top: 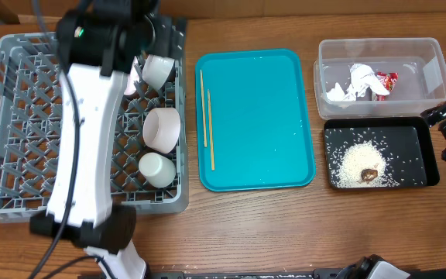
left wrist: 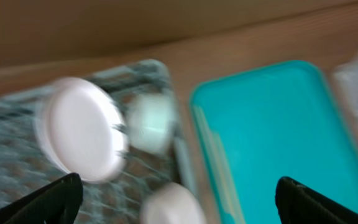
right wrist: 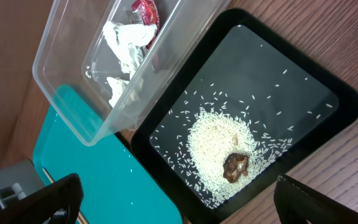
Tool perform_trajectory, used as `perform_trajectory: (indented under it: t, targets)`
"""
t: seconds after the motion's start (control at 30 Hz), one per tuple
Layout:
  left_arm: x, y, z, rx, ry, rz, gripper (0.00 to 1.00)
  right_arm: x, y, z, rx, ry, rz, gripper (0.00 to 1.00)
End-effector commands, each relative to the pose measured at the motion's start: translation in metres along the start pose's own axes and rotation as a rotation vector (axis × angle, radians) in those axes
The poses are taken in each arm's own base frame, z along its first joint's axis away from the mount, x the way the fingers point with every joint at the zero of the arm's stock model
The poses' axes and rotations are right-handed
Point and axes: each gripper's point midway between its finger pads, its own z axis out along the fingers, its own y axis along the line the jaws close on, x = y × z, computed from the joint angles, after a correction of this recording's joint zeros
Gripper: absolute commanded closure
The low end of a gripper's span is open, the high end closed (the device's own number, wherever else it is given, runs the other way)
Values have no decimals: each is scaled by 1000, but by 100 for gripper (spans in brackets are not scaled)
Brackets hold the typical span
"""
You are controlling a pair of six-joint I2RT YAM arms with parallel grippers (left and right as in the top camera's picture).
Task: Sort waste into correct bins and load items into the dishwasher
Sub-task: 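Lift the pink plate and stand it upright in the dish rack, then move the left gripper to the chopsticks and grasp one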
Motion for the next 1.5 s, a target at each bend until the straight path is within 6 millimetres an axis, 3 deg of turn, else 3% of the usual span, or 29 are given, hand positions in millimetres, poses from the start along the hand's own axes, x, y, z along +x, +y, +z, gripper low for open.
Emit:
perform_trajectory:
  t: [0.0,0.27,0.4,0.57,0.7,0.87,1.0,1.2,1.37,1.47]
  targets:
    - [37,-50,40,113,188,-153,0,-7,6,-10,-15,-39,-9,0]
    - [103,-158,129,163,374,-59,0,-7,6,-10,-15,-39,-9,0]
    - [131,-180,177,147,443,-74,0,-7,6,-10,-15,-39,-10,0]
    - [165,-174,225,80,542,-124,0,-7,6,-10,-15,-39,-10,0]
    - [178,-154,250,-35,556,-214,0,-7,6,-10,-15,-39,-10,0]
    - [178,-134,263,-156,513,-242,0,-7,6,-10,-14,-39,-10,0]
    - [176,-133,271,-157,496,-251,0,-7,6,-10,-15,-39,-9,0]
    - [185,-125,274,-193,510,-276,8,-7,6,-10,-15,-39,-10,0]
    - [197,-110,279,-228,544,-366,7,-7,6,-10,-15,-39,-10,0]
    - [199,-112,282,-176,566,-381,3,-7,6,-10,-15,-39,-9,0]
